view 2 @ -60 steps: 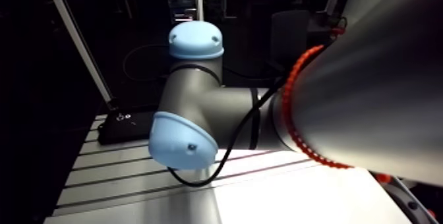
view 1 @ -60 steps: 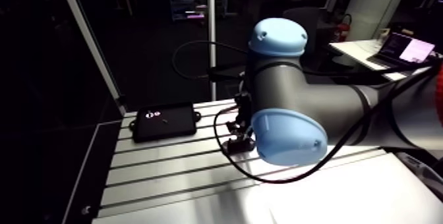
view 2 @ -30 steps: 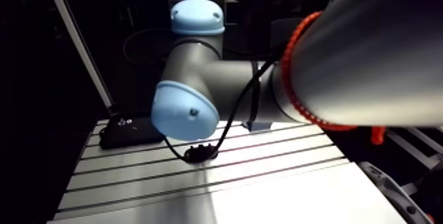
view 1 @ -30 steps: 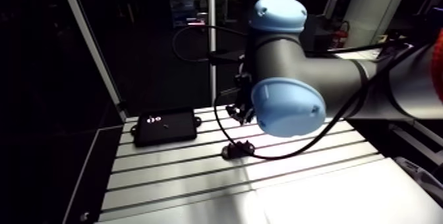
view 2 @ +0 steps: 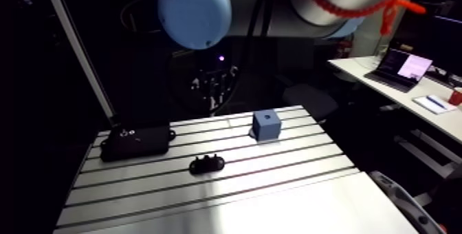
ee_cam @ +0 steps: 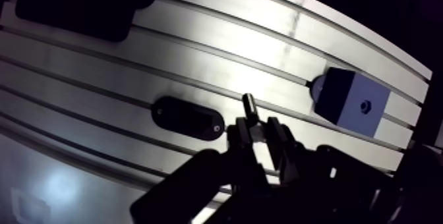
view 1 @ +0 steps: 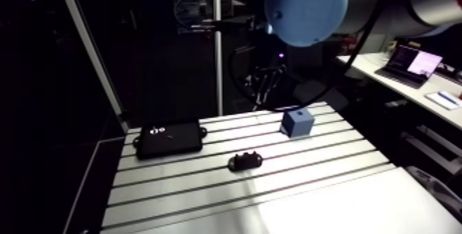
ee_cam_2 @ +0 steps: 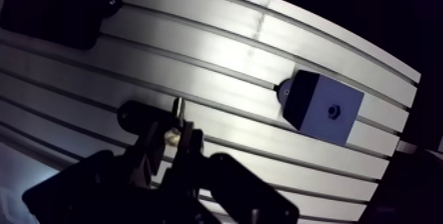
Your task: Pick up the M10 bolt and insert it into the hex recess until seated.
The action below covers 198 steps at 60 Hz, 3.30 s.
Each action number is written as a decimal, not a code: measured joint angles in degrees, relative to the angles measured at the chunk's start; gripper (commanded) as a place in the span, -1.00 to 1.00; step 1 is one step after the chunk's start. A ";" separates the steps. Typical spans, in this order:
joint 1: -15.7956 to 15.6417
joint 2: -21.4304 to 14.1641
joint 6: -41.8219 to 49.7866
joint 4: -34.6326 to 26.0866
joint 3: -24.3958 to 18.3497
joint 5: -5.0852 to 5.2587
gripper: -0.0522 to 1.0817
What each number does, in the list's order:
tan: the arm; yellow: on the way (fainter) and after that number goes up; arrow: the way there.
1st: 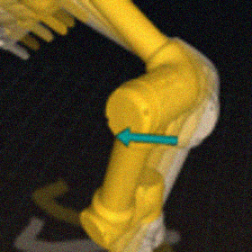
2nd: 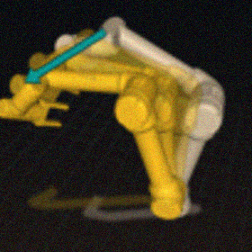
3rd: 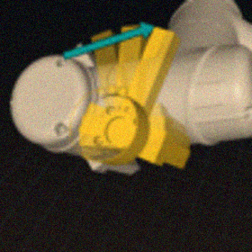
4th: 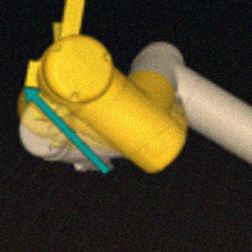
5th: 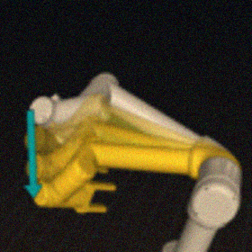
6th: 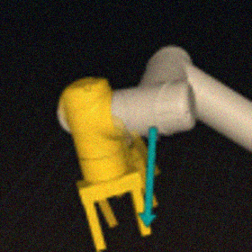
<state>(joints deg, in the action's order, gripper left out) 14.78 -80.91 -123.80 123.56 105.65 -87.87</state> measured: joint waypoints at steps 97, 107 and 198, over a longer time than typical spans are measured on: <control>5.97 13.44 -20.83 -23.77 -23.46 -14.36 0.45; 6.94 13.32 -22.03 -23.43 -22.07 -14.35 0.45; 7.83 18.07 -22.75 -18.73 -23.51 -14.50 0.45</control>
<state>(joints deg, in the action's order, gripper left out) 22.61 -62.84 -146.55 104.83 82.14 -102.37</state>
